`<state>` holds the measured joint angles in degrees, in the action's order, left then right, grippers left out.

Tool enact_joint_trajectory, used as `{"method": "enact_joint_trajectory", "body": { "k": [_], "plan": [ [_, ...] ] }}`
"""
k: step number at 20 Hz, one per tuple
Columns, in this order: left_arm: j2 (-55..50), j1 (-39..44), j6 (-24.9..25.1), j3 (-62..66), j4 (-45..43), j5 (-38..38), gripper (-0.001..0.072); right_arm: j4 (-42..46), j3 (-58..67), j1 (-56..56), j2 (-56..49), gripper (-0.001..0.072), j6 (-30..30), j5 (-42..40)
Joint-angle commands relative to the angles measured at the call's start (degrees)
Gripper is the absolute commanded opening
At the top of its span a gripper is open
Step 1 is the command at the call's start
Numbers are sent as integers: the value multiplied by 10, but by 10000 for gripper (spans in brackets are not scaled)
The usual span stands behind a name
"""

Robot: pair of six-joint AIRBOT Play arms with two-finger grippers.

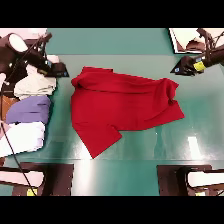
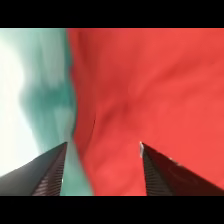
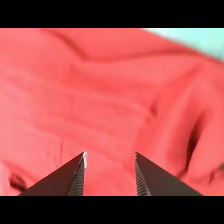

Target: Fold the shirts.

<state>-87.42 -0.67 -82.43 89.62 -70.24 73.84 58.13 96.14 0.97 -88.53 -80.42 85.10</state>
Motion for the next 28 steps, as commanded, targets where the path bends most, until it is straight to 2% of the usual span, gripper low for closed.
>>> {"method": "enact_joint_trajectory", "body": {
  "k": [1, 5, 7, 11, 15, 16, 17, 18, 21, 22, 23, 24, 25, 27, 28],
  "plan": [
    [85, -16, 7, -164, 10, 3, 540, -15, -108, -12, 75, 359, 21, -1],
    [183, -16, -12, -386, 25, -69, 540, -16, -229, -26, 155, 359, 21, -41],
    [203, -16, -10, -455, 64, -94, 540, -17, -264, -30, 179, 359, 21, -55],
    [205, 28, 4, -519, 117, -158, 539, -16, -294, -30, 196, 359, 21, -60],
    [205, 78, -16, -524, 125, -188, 524, -14, -294, -32, 196, 359, 25, -55],
    [205, 78, -18, -524, 125, -188, 333, -14, -294, -38, 196, 359, 25, -48],
    [206, 77, -18, -520, 122, -188, 109, -10, -294, -48, 196, 359, 25, -40],
    [206, 76, -17, -513, 119, -187, 37, -9, -300, -65, 196, 359, 25, -34],
    [206, 76, -16, -465, 115, -166, 36, -9, -370, -145, 214, 359, 25, -33],
    [206, 76, -15, -449, 115, -163, 36, -9, -408, -177, 222, 407, 25, -43],
    [206, 76, -16, -435, 115, -163, 36, -9, -446, -208, 230, 545, 25, -56],
    [206, 76, -16, -426, 118, -163, 36, -10, -485, -241, 235, 576, 25, -74],
    [206, 76, -16, -420, 121, -164, 36, -13, -516, -264, 235, 567, 25, -91],
    [206, 76, -16, -418, 124, -174, 36, -19, -561, -290, 223, 406, 25, -124],
    [206, 76, -16, -418, 124, -175, 36, -24, -575, -290, 213, 404, 27, -144]
  ]
}}
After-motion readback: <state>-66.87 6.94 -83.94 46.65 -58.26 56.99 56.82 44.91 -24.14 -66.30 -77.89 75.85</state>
